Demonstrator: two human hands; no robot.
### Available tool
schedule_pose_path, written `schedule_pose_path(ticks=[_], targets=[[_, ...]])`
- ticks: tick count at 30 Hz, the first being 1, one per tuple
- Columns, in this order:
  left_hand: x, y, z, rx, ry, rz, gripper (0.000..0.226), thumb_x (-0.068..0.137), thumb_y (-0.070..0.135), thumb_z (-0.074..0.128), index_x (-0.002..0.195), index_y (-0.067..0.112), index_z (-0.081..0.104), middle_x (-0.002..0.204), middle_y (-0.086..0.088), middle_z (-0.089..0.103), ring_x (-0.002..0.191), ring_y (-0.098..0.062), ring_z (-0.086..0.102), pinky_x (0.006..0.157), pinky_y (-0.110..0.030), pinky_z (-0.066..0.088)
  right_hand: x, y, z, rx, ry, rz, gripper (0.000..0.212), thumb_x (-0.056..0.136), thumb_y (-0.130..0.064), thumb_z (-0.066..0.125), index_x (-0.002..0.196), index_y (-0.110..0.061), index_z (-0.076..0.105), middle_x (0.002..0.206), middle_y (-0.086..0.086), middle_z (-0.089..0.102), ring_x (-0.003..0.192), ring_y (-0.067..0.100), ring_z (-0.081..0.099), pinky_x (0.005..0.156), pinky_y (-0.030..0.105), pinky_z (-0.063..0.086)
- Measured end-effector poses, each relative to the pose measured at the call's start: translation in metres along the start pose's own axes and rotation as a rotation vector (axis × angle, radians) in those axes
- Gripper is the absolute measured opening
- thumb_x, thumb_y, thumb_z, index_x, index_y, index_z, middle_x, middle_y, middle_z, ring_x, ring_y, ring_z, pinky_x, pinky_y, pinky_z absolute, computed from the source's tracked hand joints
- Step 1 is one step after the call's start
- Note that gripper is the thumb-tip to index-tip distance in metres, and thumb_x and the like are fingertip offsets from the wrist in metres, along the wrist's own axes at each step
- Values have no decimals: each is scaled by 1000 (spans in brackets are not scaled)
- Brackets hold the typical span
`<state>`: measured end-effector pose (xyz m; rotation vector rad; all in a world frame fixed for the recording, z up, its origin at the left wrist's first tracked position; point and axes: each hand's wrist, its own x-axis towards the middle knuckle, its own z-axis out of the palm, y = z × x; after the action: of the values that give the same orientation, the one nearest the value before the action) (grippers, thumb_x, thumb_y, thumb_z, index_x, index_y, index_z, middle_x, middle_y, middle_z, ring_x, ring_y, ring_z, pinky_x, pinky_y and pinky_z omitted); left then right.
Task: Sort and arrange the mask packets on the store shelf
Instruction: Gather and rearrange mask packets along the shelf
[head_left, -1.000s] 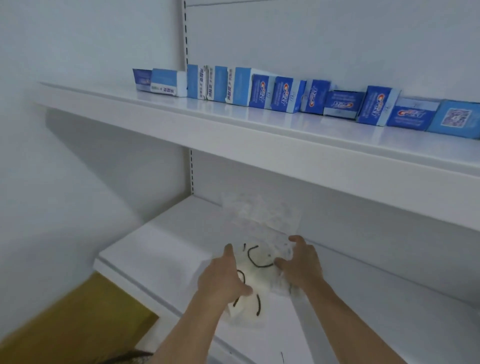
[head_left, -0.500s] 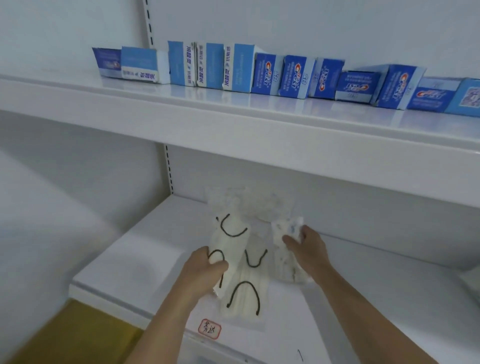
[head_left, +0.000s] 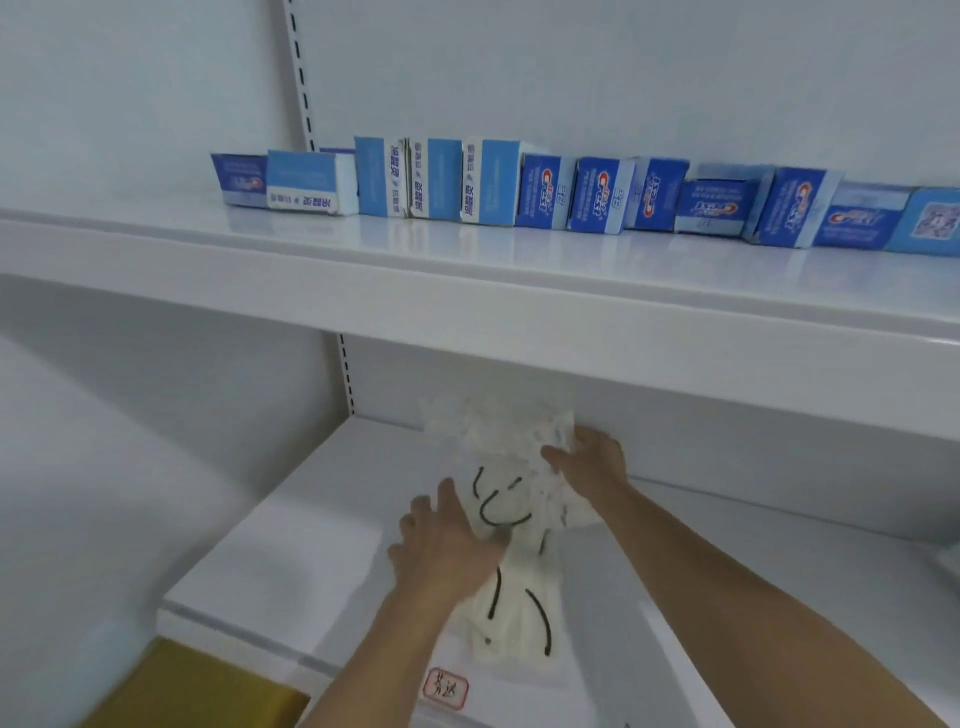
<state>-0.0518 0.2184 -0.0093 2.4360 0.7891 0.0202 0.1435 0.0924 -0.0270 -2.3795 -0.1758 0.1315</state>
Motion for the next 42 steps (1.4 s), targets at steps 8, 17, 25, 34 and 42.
schedule_pose_path(ticks=[8,17,25,34,42], targets=[[130,9,-43,-562,150,-83,106,84,33,80,160,8,10,160,-20,27,142,-36,39,105,-38,44,-31,-15,-28,106,-38,-102,28,89,-34,75,113,-20,69,96,0,66,75,16,62,50,22,42],[167,39,30,-361,312,-140,140,43,63,91,148,37,3,158,-10,24,143,-33,34,117,-59,14,-55,32,-36,208,25,-37,4,91,-31,73,90,-28,75,92,-13,65,86,16,68,55,16,45],[181,32,36,-372,380,-114,75,58,50,84,121,27,51,123,-2,62,114,-27,61,103,-45,36,-79,68,-29,108,7,-27,19,85,-53,63,94,-39,72,99,-19,64,96,6,59,69,14,42],[119,14,-3,-760,418,216,19,75,36,64,87,22,68,88,0,72,80,-18,71,74,-44,61,-85,59,-12,167,82,-17,21,89,-48,62,104,-35,69,111,-11,65,104,11,59,83,25,40],[66,0,-8,-754,527,387,34,83,-10,62,89,24,68,104,-1,62,92,0,58,96,-36,50,-108,20,-26,911,148,114,25,104,-40,52,118,-21,60,114,1,64,103,21,63,82,34,50]])
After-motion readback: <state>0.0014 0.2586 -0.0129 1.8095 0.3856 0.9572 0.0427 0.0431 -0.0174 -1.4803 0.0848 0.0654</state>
